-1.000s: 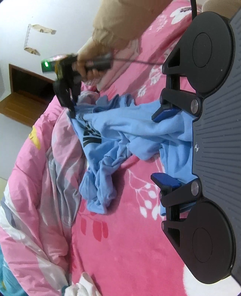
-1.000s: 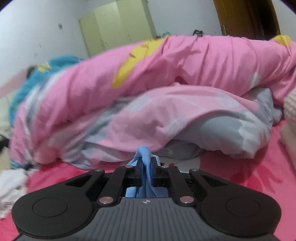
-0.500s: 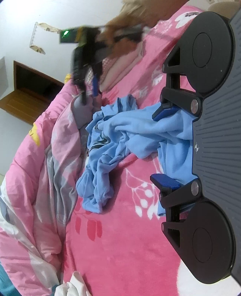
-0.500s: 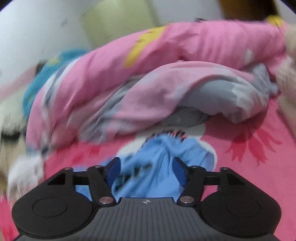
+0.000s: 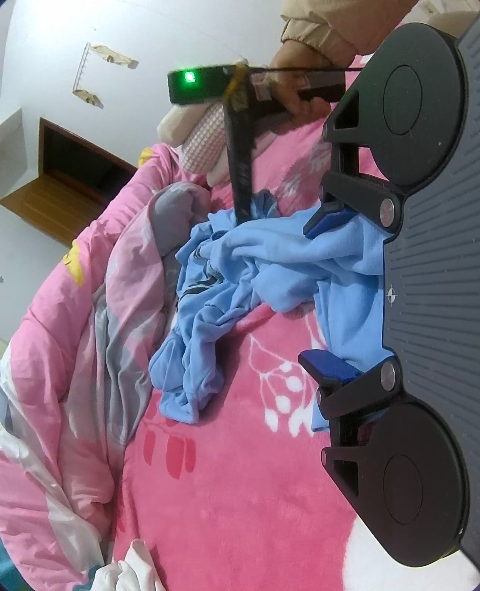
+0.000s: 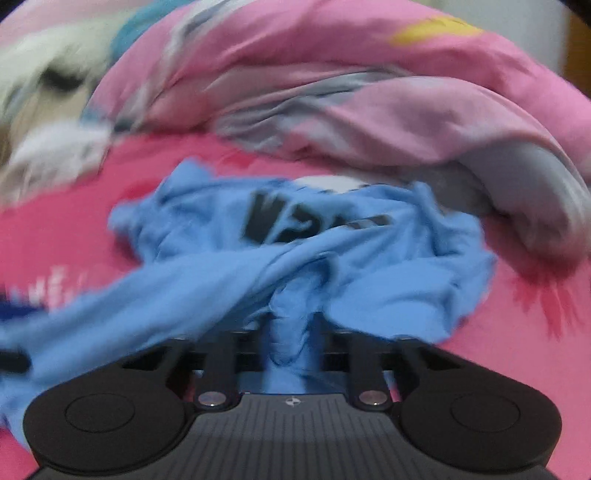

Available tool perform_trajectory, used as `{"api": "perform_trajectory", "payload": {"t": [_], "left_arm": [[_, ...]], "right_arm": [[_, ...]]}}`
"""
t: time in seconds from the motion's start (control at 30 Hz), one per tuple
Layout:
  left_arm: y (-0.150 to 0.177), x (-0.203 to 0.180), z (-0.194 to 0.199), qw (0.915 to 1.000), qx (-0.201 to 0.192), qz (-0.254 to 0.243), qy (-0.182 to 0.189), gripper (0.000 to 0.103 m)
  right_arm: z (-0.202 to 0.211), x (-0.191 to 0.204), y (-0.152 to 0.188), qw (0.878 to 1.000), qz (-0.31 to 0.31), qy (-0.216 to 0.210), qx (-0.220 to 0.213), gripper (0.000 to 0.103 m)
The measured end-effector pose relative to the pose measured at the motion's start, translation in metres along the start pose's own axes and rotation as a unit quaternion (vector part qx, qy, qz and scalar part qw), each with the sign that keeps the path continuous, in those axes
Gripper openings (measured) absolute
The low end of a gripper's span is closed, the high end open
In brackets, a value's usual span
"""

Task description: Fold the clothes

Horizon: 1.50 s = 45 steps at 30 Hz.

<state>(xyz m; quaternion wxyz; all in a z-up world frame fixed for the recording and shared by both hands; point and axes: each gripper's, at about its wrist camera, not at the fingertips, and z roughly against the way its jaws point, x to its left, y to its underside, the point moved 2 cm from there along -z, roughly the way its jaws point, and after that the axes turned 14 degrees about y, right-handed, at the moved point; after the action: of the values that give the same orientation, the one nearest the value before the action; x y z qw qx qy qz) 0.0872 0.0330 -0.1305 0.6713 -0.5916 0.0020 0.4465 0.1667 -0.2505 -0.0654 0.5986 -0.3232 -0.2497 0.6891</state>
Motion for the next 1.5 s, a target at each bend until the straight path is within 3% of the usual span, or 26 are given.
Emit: {"api": "perform_trajectory", "payload": {"t": [0.2, 0.37, 0.53, 0.6, 0.73, 0.8, 0.87, 0.9, 0.97, 1.13, 1.2, 1.33, 1.5], "left_arm": [[0.000, 0.000, 0.000, 1.0000, 0.000, -0.001, 0.001, 0.068], [0.000, 0.001, 0.000, 1.0000, -0.001, 0.000, 0.003, 0.068], [0.001, 0.001, -0.001, 1.0000, -0.001, -0.001, 0.004, 0.069], [0.000, 0.001, -0.001, 1.0000, -0.001, -0.001, 0.005, 0.069], [0.001, 0.001, -0.001, 1.0000, -0.001, -0.001, 0.006, 0.069], [0.001, 0.002, -0.001, 1.0000, -0.002, -0.001, 0.007, 0.069], [0.001, 0.002, -0.001, 1.0000, -0.002, 0.000, 0.007, 0.070], [0.001, 0.001, -0.001, 1.0000, -0.002, -0.001, 0.007, 0.070], [0.001, 0.001, -0.001, 1.0000, -0.002, -0.002, 0.007, 0.070], [0.001, 0.000, 0.001, 1.0000, -0.007, -0.002, 0.004, 0.070], [0.001, -0.003, 0.004, 0.9999, -0.013, -0.007, -0.003, 0.071], [-0.002, -0.014, 0.011, 0.9988, -0.027, -0.026, -0.033, 0.084], [-0.004, -0.031, 0.028, 0.9963, -0.036, -0.039, -0.068, 0.098]], "right_arm": [[0.017, -0.080, -0.005, 0.986, -0.147, 0.063, -0.038, 0.007], [0.013, -0.135, -0.003, 0.961, -0.241, 0.126, -0.047, 0.007], [0.003, -0.184, 0.004, 0.927, -0.323, 0.184, -0.043, 0.007], [-0.013, -0.190, 0.012, 0.921, -0.334, 0.201, -0.021, 0.007], [-0.051, -0.195, 0.039, 0.912, -0.361, 0.186, 0.058, 0.010], [-0.046, -0.197, 0.046, 0.904, -0.388, 0.169, 0.055, 0.017], [-0.036, -0.200, 0.051, 0.895, -0.419, 0.145, 0.051, 0.044], [-0.028, -0.202, 0.054, 0.892, -0.430, 0.132, 0.048, 0.049], [-0.005, -0.200, 0.059, 0.892, -0.432, 0.126, 0.045, 0.068], [0.064, -0.181, 0.075, 0.904, -0.417, 0.087, 0.039, 0.072], [0.090, -0.164, 0.085, 0.912, -0.405, 0.060, 0.037, 0.083], [0.130, -0.119, 0.105, 0.935, -0.351, 0.018, 0.047, 0.088], [0.141, -0.057, 0.119, 0.961, -0.265, 0.022, 0.073, 0.094]]}}
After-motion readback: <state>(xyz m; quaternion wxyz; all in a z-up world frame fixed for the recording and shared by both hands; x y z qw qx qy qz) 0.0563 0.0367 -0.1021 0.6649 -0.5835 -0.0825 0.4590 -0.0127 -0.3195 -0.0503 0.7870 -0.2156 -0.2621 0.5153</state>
